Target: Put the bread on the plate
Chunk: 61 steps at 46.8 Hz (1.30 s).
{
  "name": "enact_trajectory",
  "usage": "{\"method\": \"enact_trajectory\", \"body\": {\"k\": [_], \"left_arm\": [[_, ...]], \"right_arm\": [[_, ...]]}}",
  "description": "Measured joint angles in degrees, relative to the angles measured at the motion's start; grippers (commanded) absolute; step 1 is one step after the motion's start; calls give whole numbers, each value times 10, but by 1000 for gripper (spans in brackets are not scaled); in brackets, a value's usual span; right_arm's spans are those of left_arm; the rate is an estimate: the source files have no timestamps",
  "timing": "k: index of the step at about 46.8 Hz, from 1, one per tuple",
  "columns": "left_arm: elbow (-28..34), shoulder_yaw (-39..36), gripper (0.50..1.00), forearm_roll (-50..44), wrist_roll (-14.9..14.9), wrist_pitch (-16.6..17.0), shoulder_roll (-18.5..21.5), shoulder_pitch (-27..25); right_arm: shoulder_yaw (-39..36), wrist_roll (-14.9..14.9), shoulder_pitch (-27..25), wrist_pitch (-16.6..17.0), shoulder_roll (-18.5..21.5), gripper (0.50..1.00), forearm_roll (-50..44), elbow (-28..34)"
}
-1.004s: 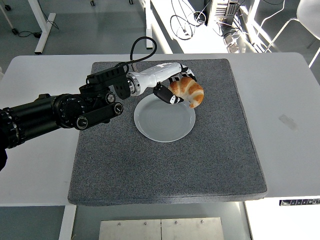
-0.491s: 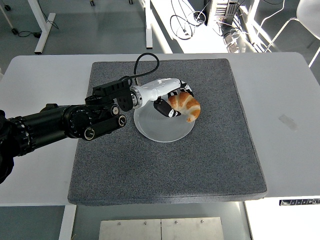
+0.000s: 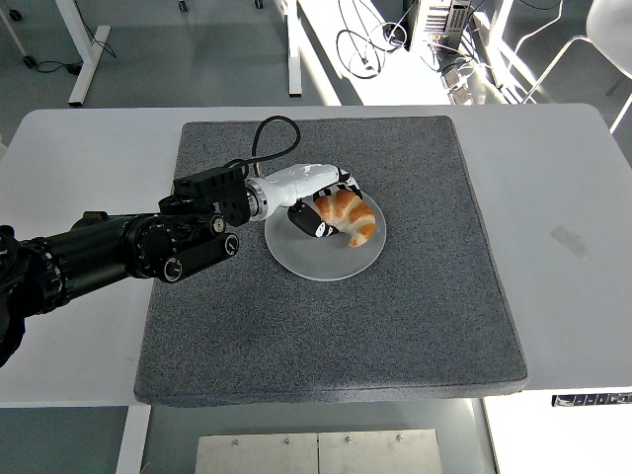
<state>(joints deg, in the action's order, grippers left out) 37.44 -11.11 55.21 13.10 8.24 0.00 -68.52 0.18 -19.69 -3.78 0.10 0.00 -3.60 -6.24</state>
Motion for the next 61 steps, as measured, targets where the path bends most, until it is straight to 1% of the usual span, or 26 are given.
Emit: {"method": "enact_trajectory", "body": {"k": [13, 14, 15, 16, 17, 18, 19, 23, 26, 28, 34, 42, 56, 61], "left_arm": [[1, -4, 500, 4, 1, 7, 0, 5], [1, -4, 553, 4, 1, 8, 0, 5], [1, -4, 651, 3, 1, 8, 0, 4], [1, -4, 727, 2, 1, 8, 0, 3], [1, -4, 776, 0, 1, 8, 0, 2], [1, -3, 811, -1, 1, 8, 0, 2], [2, -3, 838, -2, 0, 8, 0, 1], [5, 0, 911, -3, 0, 8, 0, -1], [5, 1, 928, -4, -1, 5, 0, -4], [5, 1, 957, -4, -1, 4, 0, -4], [5, 1, 975, -5, -2, 4, 0, -7], [8, 3, 978, -10, -5, 4, 0, -24], [9, 3, 980, -98, -7, 2, 13, -93], [9, 11, 981, -121, -7, 2, 20, -110]], "right_arm": [[0, 0, 0, 0, 0, 1000, 0, 0], [0, 0, 0, 0, 0, 1000, 0, 0], [0, 0, 0, 0, 0, 1000, 0, 0], [0, 0, 0, 0, 0, 1000, 0, 0], [0, 0, 0, 0, 0, 1000, 0, 0], [0, 0, 0, 0, 0, 1000, 0, 0], [0, 0, 0, 0, 0, 1000, 0, 0], [0, 0, 0, 0, 0, 1000, 0, 0], [0, 0, 0, 0, 0, 1000, 0, 0], [0, 0, 0, 0, 0, 1000, 0, 0], [0, 0, 0, 0, 0, 1000, 0, 0], [0, 0, 0, 0, 0, 1000, 0, 0], [0, 0, 0, 0, 0, 1000, 0, 0], [0, 0, 0, 0, 0, 1000, 0, 0]]}}
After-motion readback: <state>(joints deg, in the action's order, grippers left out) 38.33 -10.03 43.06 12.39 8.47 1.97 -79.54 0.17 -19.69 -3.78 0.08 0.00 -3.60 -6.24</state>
